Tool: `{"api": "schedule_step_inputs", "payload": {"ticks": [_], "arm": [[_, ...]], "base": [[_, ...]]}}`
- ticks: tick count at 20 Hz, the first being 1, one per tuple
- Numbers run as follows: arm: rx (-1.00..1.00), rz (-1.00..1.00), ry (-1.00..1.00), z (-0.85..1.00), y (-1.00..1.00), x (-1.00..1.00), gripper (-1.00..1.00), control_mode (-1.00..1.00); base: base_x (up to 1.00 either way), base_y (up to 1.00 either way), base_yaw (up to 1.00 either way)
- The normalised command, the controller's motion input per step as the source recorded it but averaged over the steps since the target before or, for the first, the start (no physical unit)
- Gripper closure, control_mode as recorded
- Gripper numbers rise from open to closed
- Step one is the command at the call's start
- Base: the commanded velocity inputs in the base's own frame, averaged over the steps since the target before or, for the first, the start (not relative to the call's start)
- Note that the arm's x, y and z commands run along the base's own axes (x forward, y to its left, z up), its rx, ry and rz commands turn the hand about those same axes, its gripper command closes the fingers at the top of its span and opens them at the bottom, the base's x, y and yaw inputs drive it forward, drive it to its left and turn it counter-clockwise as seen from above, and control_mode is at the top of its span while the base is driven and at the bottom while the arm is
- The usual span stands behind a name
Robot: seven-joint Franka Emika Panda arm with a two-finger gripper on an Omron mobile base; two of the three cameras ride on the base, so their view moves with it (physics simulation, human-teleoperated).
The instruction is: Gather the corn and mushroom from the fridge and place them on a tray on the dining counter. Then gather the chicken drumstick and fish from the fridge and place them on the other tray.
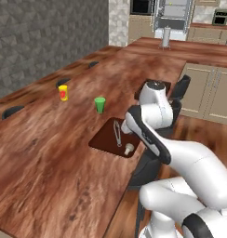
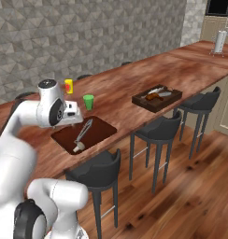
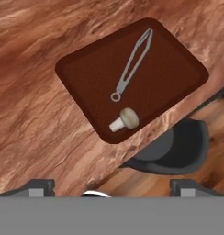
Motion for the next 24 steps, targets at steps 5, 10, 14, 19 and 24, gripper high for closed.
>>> {"api": "schedule_step_inputs", "payload": {"ticks": [5,10,14,19,24], "arm": [[0.05,-0.03,-0.01,0.06,-0.06,-0.16,-1.0,-1.0],[0.0,-0.32,-0.04,0.43,0.0,-0.54,-1.0,-1.0],[0.03,-0.15,-0.09,0.54,-0.07,-0.9,-1.0,-1.0],[0.07,0.0,-0.17,0.57,-0.11,-0.83,-1.0,-1.0],[0.03,0.0,-0.04,0.67,-0.12,-0.55,-1.0,-1.0]], "base": [[0.0,0.0,0.0],[0.0,0.0,0.0],[0.0,0.0,0.0],[0.0,0.0,0.0],[0.0,0.0,0.0]]}}
